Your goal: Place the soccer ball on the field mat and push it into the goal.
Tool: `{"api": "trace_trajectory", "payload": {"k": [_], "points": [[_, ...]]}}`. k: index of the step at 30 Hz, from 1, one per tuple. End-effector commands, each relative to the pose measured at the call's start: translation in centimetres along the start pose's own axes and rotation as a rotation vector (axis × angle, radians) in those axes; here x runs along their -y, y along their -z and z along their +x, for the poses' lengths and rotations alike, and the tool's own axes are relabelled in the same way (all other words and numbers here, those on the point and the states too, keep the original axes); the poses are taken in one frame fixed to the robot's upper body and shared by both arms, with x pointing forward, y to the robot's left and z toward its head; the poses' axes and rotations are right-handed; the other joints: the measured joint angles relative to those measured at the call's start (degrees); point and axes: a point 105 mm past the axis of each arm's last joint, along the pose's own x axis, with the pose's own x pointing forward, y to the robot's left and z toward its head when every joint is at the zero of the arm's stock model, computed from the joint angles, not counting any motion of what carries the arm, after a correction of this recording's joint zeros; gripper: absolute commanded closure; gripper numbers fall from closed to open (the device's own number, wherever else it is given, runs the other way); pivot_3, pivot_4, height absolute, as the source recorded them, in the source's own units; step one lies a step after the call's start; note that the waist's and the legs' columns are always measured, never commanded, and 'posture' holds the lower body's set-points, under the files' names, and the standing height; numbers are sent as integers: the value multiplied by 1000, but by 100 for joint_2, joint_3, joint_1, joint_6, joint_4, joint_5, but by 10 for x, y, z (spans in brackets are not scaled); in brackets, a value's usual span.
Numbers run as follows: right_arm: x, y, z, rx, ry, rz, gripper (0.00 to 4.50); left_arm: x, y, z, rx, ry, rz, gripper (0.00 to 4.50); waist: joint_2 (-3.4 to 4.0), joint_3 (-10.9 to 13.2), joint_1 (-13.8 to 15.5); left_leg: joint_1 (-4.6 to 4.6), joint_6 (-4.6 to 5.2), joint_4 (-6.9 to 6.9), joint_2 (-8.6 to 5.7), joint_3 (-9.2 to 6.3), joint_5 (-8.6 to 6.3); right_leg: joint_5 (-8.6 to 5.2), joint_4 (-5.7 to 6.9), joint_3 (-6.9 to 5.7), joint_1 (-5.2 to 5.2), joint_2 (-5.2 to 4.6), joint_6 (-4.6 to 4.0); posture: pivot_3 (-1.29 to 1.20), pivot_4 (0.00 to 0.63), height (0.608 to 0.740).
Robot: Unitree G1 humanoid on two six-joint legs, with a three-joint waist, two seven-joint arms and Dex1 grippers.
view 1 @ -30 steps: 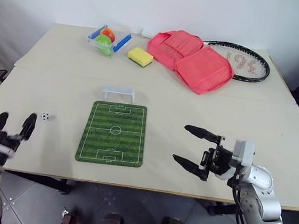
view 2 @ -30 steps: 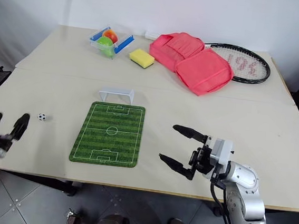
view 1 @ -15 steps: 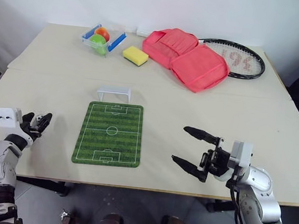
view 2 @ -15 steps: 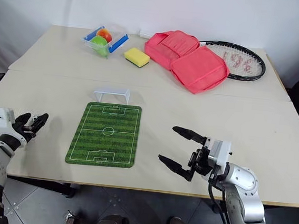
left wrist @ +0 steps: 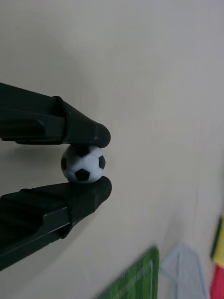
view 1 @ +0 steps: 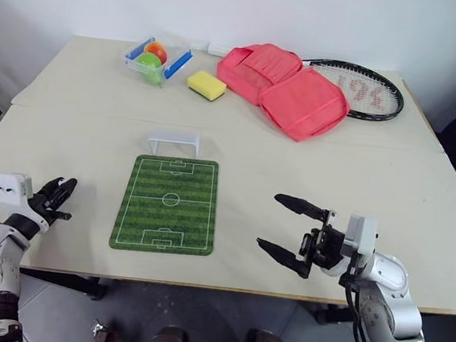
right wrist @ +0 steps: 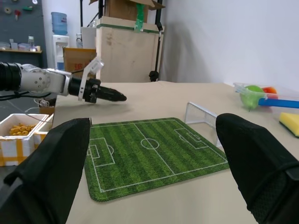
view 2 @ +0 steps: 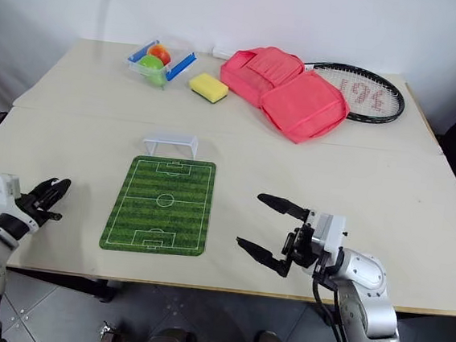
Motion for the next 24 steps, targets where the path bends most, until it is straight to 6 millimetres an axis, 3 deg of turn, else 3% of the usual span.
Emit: {"api": "trace_trajectory", "payload": {"k": [1,4,6,11,16,24], "points": [[5,-11,-27,-36,-43,-45,0,36,-44,3,85,316,183,3658,0,0,30,-1,0,1,0,0,0,0,0,0,0,0,0,0,150,740],[1,-7,-53,-146,-152,-57,0,81,-48,7,54,607,185,3658,1,0,132,-2,12,6,-3,6,-7,2,-7,4,3,-2,3,0,150,740],[2,-10,-63,-171,-192,-38,0,118,-39,4,-18,852,185,3658,5,1,127,1,13,5,-1,10,-9,3,-7,8,3,-1,3,0,150,740],[-11,-9,-73,-210,-301,-12,0,161,-16,2,-108,1132,224,3658,10,5,70,3,12,5,6,22,-8,3,-5,15,0,6,2,0,150,740],[-17,-15,-61,-190,-280,-24,0,170,7,1,-163,1220,296,3658,10,5,63,4,12,8,6,26,-8,4,-5,18,0,5,2,0,150,740],[-22,-19,-52,-196,-248,-31,0,173,20,13,-158,1207,305,3658,10,5,146,0,14,18,4,26,-10,10,-6,19,0,4,5,0,150,740]]}}
